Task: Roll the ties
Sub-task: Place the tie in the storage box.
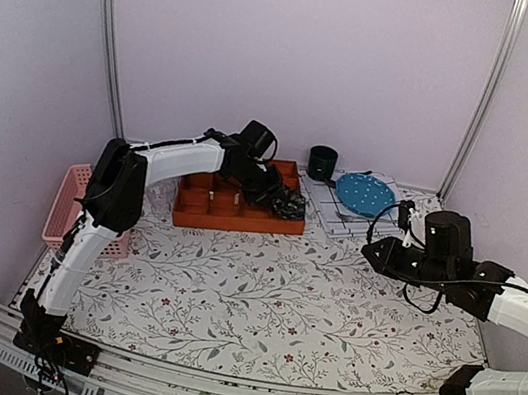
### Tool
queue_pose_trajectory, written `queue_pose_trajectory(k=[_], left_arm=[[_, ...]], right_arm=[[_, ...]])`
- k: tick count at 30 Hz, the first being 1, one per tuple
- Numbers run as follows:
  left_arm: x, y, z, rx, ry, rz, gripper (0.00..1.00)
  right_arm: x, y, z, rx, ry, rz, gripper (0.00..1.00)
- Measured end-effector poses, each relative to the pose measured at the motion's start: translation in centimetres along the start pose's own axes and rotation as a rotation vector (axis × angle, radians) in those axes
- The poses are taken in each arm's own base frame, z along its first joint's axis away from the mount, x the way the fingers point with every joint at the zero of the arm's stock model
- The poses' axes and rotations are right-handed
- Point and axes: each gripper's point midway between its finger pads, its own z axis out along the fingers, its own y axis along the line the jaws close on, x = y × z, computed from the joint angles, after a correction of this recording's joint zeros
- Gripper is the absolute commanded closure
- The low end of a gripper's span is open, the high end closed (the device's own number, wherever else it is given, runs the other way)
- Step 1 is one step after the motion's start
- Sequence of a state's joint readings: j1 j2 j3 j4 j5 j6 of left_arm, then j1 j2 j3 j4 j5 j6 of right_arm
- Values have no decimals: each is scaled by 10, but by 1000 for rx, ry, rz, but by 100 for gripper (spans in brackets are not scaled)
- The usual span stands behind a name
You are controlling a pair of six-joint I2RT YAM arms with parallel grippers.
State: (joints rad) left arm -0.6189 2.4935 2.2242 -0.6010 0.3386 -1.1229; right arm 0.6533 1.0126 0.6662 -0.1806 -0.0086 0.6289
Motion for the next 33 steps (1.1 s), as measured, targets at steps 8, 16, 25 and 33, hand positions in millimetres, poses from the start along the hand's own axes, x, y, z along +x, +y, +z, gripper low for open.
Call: queue_pose_trajectory(k=[8,16,25,33], left_arm=[[-9,22,-3,-94,-14,11,100],[-9,22,2,-113,-16,47,100],[-5,18,20,-87,-14,86,85],[-2,15,26,-76,-11,103,54]], right_arm=[[2,-2,1,4,3,-2,87],[6,-6,2,13,12,-1,87],[3,-9,1,27,-2,-7,86],[2,-10,-2,28,-13,-9,86]])
